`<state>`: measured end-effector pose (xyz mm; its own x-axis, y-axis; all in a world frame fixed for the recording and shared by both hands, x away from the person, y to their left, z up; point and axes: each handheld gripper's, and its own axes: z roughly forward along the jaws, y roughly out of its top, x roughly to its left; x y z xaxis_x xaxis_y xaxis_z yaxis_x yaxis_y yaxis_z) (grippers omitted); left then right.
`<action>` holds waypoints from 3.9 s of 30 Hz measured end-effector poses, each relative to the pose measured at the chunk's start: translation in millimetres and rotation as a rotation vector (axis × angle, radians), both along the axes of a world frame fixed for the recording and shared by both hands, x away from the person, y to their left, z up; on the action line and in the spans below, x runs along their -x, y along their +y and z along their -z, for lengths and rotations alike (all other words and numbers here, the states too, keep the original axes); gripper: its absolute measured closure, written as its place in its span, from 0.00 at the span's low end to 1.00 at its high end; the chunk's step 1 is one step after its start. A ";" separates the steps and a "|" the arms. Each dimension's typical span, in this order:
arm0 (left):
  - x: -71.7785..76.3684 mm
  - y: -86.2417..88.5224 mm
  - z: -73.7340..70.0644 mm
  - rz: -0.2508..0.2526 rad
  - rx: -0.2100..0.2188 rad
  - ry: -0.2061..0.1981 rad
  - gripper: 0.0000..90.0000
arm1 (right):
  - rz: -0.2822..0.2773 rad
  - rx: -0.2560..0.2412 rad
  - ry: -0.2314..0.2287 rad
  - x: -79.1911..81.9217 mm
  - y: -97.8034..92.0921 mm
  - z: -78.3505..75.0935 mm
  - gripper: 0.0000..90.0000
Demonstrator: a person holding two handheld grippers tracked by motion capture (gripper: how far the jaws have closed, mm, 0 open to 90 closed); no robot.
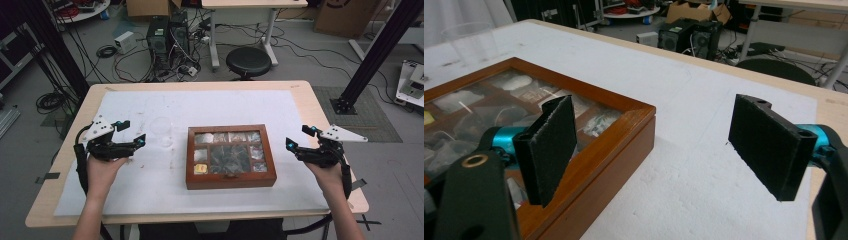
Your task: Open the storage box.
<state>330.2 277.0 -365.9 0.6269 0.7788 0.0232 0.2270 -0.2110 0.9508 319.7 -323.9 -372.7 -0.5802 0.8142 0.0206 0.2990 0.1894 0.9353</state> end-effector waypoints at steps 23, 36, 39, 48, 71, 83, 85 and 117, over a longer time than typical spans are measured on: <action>0.3 9.3 -1.1 -0.040 0.051 0.039 0.25 | 0.044 -0.049 -0.025 8.5 -13.0 2.6 0.22; 5.3 16.5 0.8 -0.059 0.078 0.041 0.25 | -0.041 -0.009 0.011 20.4 5.9 17.8 0.22; 7.1 18.2 -0.2 -0.062 0.083 0.032 0.25 | -0.052 -0.001 0.020 23.7 7.9 19.6 0.22; 7.2 17.6 -0.1 -0.058 0.083 0.036 0.25 | -0.090 0.001 0.045 41.2 12.3 23.7 0.22; 7.9 19.5 2.5 -0.060 0.076 0.046 0.25 | -0.156 0.073 0.106 65.5 28.5 47.8 0.22; 6.7 18.1 3.6 -0.059 0.070 0.051 0.25 | -0.180 0.125 0.162 67.3 33.4 57.1 0.23; 6.6 17.7 3.8 -0.059 0.069 0.052 0.25 | -0.182 0.126 0.167 67.0 33.9 57.7 0.27; 6.5 16.4 6.5 -0.059 0.054 0.063 0.25 | -0.224 0.168 0.191 65.1 37.7 60.4 0.65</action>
